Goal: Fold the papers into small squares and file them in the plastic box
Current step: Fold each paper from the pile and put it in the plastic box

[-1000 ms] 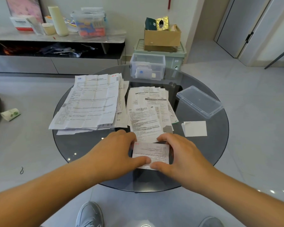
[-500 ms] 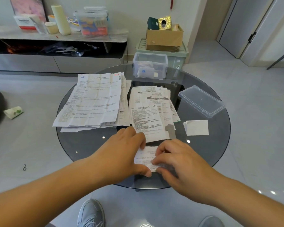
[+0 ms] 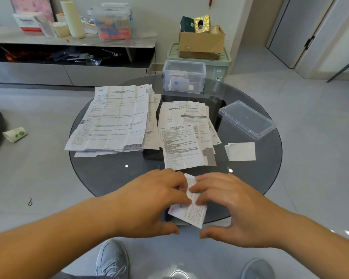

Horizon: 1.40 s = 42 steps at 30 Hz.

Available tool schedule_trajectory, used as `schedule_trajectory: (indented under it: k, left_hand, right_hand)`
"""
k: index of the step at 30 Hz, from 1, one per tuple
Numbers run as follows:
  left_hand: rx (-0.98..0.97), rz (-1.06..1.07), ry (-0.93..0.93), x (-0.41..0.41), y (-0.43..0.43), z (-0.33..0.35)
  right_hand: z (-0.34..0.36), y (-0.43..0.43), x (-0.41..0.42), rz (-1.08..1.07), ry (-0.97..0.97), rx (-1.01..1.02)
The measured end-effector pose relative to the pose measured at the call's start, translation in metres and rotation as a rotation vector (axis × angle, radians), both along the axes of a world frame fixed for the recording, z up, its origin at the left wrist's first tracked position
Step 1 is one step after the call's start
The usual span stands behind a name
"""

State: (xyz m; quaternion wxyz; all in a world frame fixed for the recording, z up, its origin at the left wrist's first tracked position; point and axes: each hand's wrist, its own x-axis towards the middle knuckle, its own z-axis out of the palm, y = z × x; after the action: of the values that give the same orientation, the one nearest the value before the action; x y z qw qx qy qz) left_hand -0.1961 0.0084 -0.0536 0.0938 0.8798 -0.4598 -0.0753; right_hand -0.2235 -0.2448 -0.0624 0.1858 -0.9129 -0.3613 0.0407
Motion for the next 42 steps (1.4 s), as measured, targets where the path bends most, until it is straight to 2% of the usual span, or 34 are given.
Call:
schedule_trajectory:
  k: [4,11,17,23,27,31,35,39,42]
  left_hand:
    - [-0.073,0.018,0.000,-0.007,-0.002,-0.004]
    - [-0.171,0.092,0.034,-0.013,-0.003,-0.005]
    - [-0.251,0.311,0.166,-0.005,-0.011,0.003]
    - [-0.134,0.472,0.146,0.005,-0.022,0.001]
    - [-0.103,0.523,0.215,0.007,-0.030,0.002]
    - [-0.084,0.528,0.270,0.010,-0.033,0.006]
    - [-0.037,0.487,0.303,0.011,-0.033,0.011]
    - [-0.035,0.489,0.343,0.013,-0.034,0.014]
    - [-0.033,0.491,0.356,0.014,-0.036,0.016]
  right_hand:
    - [-0.005,0.004,-0.007,-0.017,-0.050,-0.028]
    - [-0.001,0.010,-0.012,-0.048,-0.098,0.113]
    - [0.004,0.011,-0.012,-0.159,-0.018,0.158]
    - [0.004,0.015,-0.003,-0.419,0.066,0.147]
    - [0.008,0.020,0.004,-0.567,0.180,0.058]
    - [0.014,0.024,0.011,-0.578,0.213,-0.025]
    - [0.025,0.018,0.015,-0.570,0.327,-0.107]
    - [0.029,0.012,0.018,-0.571,0.411,-0.086]
    - [0.027,0.014,0.018,-0.506,0.395,-0.071]
